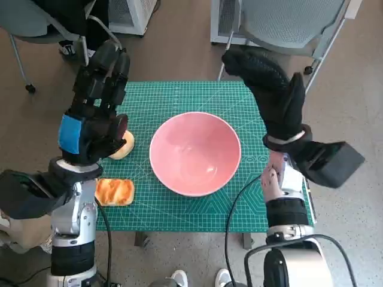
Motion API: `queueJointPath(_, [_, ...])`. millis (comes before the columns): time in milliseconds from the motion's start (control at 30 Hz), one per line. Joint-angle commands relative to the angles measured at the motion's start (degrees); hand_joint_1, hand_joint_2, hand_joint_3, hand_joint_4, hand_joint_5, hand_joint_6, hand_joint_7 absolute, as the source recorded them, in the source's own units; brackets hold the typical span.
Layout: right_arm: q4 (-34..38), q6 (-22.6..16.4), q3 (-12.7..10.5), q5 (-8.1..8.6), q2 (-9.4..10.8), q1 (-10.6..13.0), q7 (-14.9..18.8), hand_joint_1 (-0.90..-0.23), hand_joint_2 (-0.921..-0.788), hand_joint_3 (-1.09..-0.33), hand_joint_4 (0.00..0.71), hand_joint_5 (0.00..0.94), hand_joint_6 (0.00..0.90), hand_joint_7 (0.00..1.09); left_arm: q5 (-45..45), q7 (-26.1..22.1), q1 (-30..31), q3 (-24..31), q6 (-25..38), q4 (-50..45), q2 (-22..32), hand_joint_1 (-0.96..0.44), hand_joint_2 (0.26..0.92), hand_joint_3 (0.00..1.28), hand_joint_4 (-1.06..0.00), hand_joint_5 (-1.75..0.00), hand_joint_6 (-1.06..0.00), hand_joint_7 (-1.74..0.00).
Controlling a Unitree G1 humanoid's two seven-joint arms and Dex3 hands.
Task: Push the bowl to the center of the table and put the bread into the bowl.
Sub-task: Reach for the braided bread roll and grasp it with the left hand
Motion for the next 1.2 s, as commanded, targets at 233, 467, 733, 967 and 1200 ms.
queueJointPath(233, [-2.3,2.1,1.0,-0.15,-0.7,2.9,-1.0,-0.695,-0.921,-0.881,0.115,0.006,0.208,0.06,23.6,-2.5,11.3,1.5,19.6,-24.6,20.5,-0.65,0.867,0.21,-0.02,0.0,0.0,-0.33])
queueJointPath(467, [-3.9,2.5,1.3,-0.8,-1.2,3.9,-2.2,-0.689,-0.921,-0.898,0.115,0.005,0.205,0.06,34.9,-10.5,17.5,2.7,47.3,-44.6,33.3,-0.31,0.675,0.02,0.0,0.0,-0.03,-0.24])
queueJointPath(733, [-5.9,2.8,1.7,-1.27,-1.3,4.6,-3.2,-0.687,-0.921,-0.916,0.116,0.004,0.198,0.07,38.4,-14.6,22.2,2.1,51.5,-50.7,37.0,-0.19,0.672,0.01,0.0,0.0,-0.12,-0.15])
queueJointPath(967, [-6.6,3.3,2.1,-0.96,-1.3,4.9,-3.6,-0.687,-0.921,-0.925,0.115,0.003,0.195,0.07,39.4,-18.9,24.3,0.5,57.0,-53.4,41.4,-0.17,0.671,0.01,0.0,0.0,-0.18,-0.07])
queueJointPath(1200, [-6.7,3.9,2.4,-0.61,-1.3,4.9,-4.1,-0.692,-0.921,-0.925,0.114,0.002,0.193,0.08,40.6,-19.4,26.0,-3.9,59.7,-52.6,43.9,-0.16,0.672,0.01,0.0,0.0,-0.2,-0.03])
